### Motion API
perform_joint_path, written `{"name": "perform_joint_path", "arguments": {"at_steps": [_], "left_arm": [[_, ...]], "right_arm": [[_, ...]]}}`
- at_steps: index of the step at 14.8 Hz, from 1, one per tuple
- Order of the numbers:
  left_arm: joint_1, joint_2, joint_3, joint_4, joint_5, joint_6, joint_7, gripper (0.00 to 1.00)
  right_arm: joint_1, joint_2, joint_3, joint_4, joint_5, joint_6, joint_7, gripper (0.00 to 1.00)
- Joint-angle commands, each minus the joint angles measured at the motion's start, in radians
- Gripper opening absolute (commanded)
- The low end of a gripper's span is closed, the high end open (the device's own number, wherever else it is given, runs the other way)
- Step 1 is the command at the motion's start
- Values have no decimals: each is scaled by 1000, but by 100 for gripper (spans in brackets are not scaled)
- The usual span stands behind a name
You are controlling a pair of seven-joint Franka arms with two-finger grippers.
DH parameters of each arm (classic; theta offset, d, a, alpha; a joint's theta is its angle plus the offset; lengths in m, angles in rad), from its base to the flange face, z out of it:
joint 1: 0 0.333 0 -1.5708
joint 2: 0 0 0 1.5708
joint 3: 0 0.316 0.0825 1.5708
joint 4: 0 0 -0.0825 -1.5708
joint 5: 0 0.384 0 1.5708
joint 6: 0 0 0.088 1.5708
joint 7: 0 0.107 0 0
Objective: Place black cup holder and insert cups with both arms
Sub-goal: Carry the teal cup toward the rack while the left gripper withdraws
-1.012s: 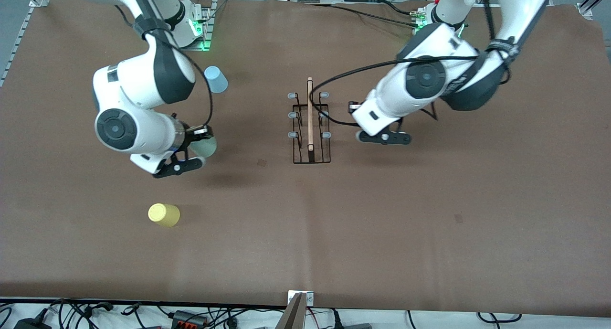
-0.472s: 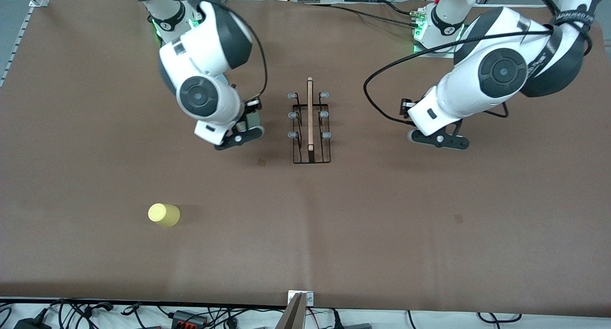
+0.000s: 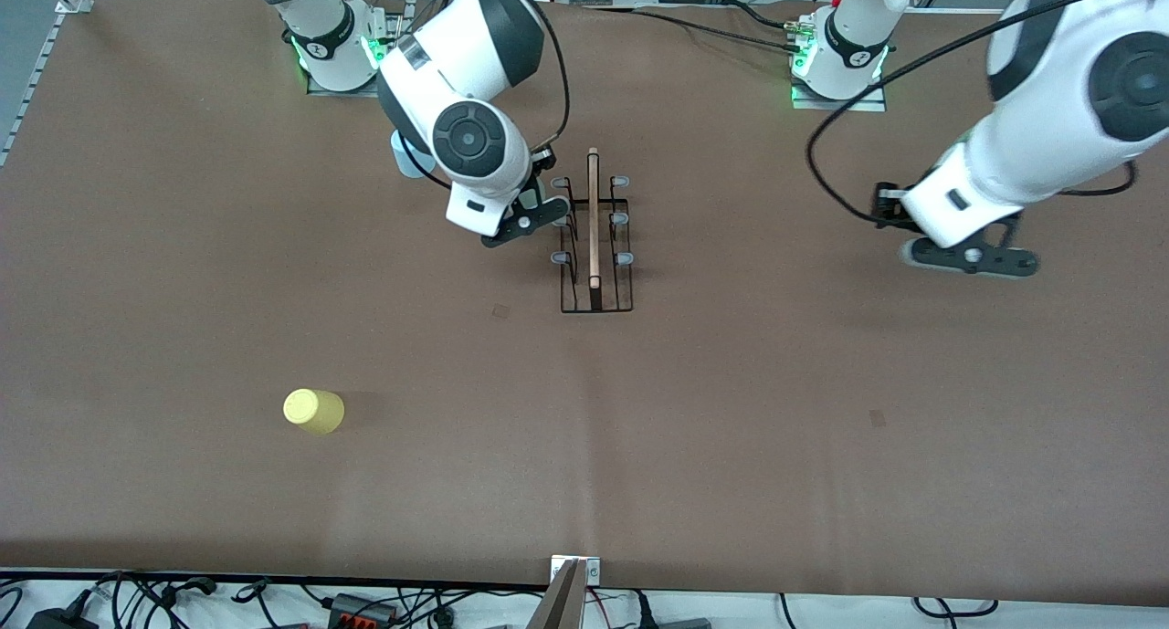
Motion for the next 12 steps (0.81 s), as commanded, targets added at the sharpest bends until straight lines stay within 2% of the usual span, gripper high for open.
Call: {"name": "perform_joint_path", "arguments": {"at_steps": [1,2,3,12], "left_arm": [[-59,-59,130,-11,-20,-16,60,63],[-84,-73,176,-11,-20,-17,62,75],[-89,-84,196,-11,-20,-19,64,100],[-73,-102,210,22,-20,-37,21,100]], "right_arm": [[21,4,-8,1,17,14,13,26],[24,8,-7,1,17,24,14,26],[24,15,-7,1,17,36,16,26],[56,38,-7,3,43,88,16,26]]}}
